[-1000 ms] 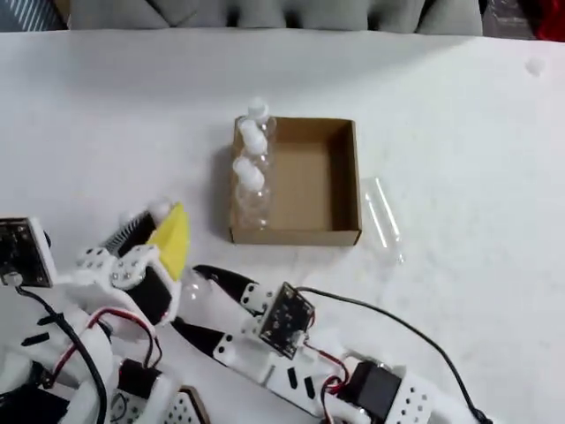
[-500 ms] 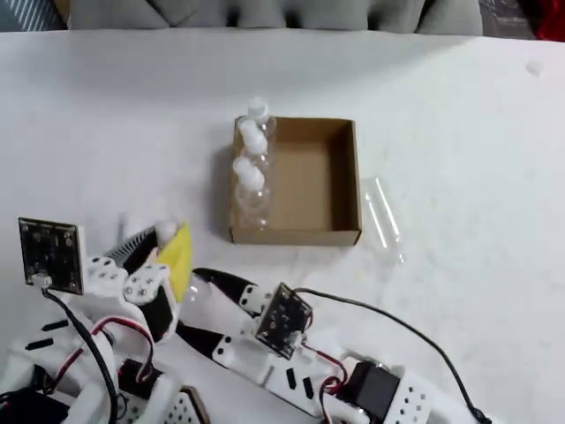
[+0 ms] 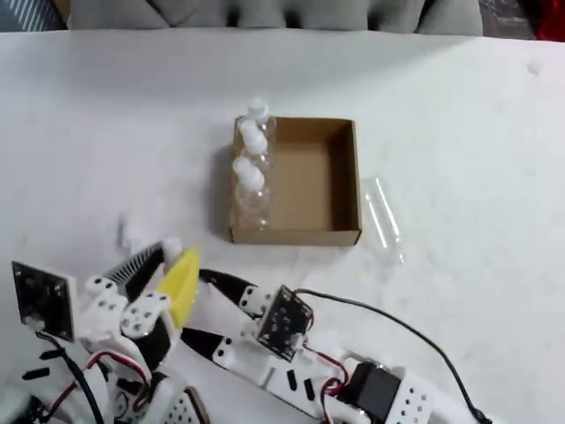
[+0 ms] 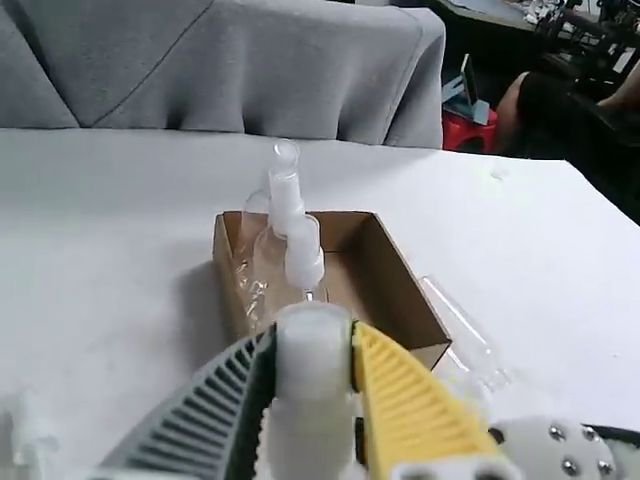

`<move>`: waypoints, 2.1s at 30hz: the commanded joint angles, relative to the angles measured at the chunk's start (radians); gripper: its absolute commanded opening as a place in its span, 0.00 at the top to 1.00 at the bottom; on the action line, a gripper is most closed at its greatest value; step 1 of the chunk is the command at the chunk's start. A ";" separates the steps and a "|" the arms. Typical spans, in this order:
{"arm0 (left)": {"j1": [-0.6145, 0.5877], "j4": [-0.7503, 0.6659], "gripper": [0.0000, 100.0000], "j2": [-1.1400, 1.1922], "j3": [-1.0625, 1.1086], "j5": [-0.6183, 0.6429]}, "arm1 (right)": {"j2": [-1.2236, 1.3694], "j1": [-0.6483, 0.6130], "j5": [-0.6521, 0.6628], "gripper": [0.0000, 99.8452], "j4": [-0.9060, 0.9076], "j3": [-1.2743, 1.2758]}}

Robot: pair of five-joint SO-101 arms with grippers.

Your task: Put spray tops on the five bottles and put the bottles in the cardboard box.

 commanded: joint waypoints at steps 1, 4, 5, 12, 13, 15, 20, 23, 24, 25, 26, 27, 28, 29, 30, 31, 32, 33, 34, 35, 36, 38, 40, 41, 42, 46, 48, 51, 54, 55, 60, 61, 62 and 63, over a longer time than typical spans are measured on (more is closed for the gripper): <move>0.015 0.038 0.74 -0.002 -0.003 -0.008 | -0.012 0.005 -0.009 0.98 -0.019 -0.017; 0.015 0.043 0.66 -0.002 -0.003 -0.006 | -0.012 0.005 -0.009 0.98 -0.019 -0.020; 0.015 0.043 0.63 -0.002 -0.003 -0.006 | -0.012 0.005 -0.009 0.98 -0.019 -0.020; -0.048 0.041 0.53 -0.059 -0.041 -0.014 | -0.012 0.053 -0.009 0.98 -0.024 -0.021; -0.067 0.044 0.53 -0.077 -0.052 -0.014 | -0.012 0.077 -0.009 0.98 -0.025 -0.023; -0.113 0.060 0.53 -0.104 -0.074 -0.015 | -0.007 0.116 -0.009 0.98 -0.025 -0.038; -0.222 0.040 0.53 -0.110 -0.074 -0.015 | -0.005 0.186 -0.011 0.98 -0.030 -0.057; -0.242 0.009 0.53 -0.085 -0.084 -0.012 | -0.004 0.216 -0.011 0.98 -0.047 -0.061; -0.242 0.008 0.53 -0.071 -0.091 -0.014 | -0.004 0.223 -0.011 0.98 -0.047 -0.061; -0.242 0.014 0.53 -0.058 -0.103 -0.014 | -0.004 0.231 -0.011 0.98 -0.047 -0.061; -0.242 0.020 0.53 -0.044 -0.112 -0.014 | -0.004 0.232 -0.011 0.98 -0.047 -0.061; -0.242 0.028 0.53 -0.030 -0.124 -0.014 | -0.004 0.239 -0.011 0.98 -0.047 -0.061; -0.242 0.029 0.53 -0.018 -0.133 -0.014 | -0.004 0.240 -0.011 0.98 -0.047 -0.061; -0.242 0.032 0.53 -0.005 -0.141 -0.012 | -0.004 0.240 -0.011 0.98 -0.047 -0.061; -0.242 0.035 0.53 0.010 -0.147 -0.011 | -0.004 0.240 -0.011 0.98 -0.047 -0.061; -0.242 0.035 0.53 0.025 -0.150 -0.009 | -0.004 0.240 -0.011 0.98 -0.047 -0.061; -0.243 0.035 0.54 0.041 -0.150 -0.008 | -0.004 0.240 -0.011 0.98 -0.047 -0.061; -0.243 0.035 0.55 0.058 -0.150 -0.008 | -0.004 0.242 -0.011 0.98 -0.047 -0.061; -0.243 0.037 0.58 0.074 -0.149 -0.008 | -0.004 0.245 -0.011 0.98 -0.047 -0.063; -0.243 0.043 0.63 0.091 -0.150 -0.011 | -0.004 0.254 -0.011 0.98 -0.047 -0.066; -0.243 0.051 0.68 0.105 -0.150 -0.014 | -0.004 0.263 -0.011 0.98 -0.048 -0.068; -0.243 0.057 0.81 0.125 -0.150 -0.015 | -0.004 0.283 -0.011 0.98 -0.077 -0.068; -0.243 0.057 0.94 0.130 -0.158 -0.052 | -0.004 0.315 -0.011 0.98 -0.111 -0.072; -0.243 0.057 0.99 0.130 -0.169 -0.080 | -0.004 0.329 -0.011 0.98 -0.119 -0.081; -0.243 0.058 0.97 0.130 -0.186 -0.097 | -0.004 0.343 -0.011 0.98 -0.120 -0.094; -0.243 0.137 0.95 0.131 -0.292 -0.097 | -0.001 0.361 -0.011 0.98 -0.116 -0.146; -0.239 0.157 0.98 0.133 -0.319 -0.098 | 0.025 0.361 -0.011 0.98 -0.116 -0.184; -0.234 0.173 0.98 0.131 -0.321 -0.100 | 0.127 0.364 -0.011 0.98 -0.114 -0.264; -0.220 0.166 0.98 0.130 -0.321 -0.094 | 0.245 0.366 -0.011 0.98 -0.114 -0.334; -0.193 0.160 0.98 0.130 -0.321 -0.094 | 0.277 0.366 -0.011 0.98 -0.114 -0.356; -0.007 0.153 0.98 0.130 -0.321 -0.094 | 0.407 0.361 -0.011 0.98 -0.113 -0.457; 0.028 0.155 0.98 0.130 -0.319 -0.094 | 0.423 0.360 -0.011 0.98 -0.107 -0.473; 0.062 0.155 0.98 0.128 -0.319 -0.095 | 0.437 0.360 -0.011 0.98 -0.085 -0.493; 0.097 0.157 0.98 0.128 -0.319 -0.097 | 0.450 0.358 -0.011 0.98 -0.056 -0.516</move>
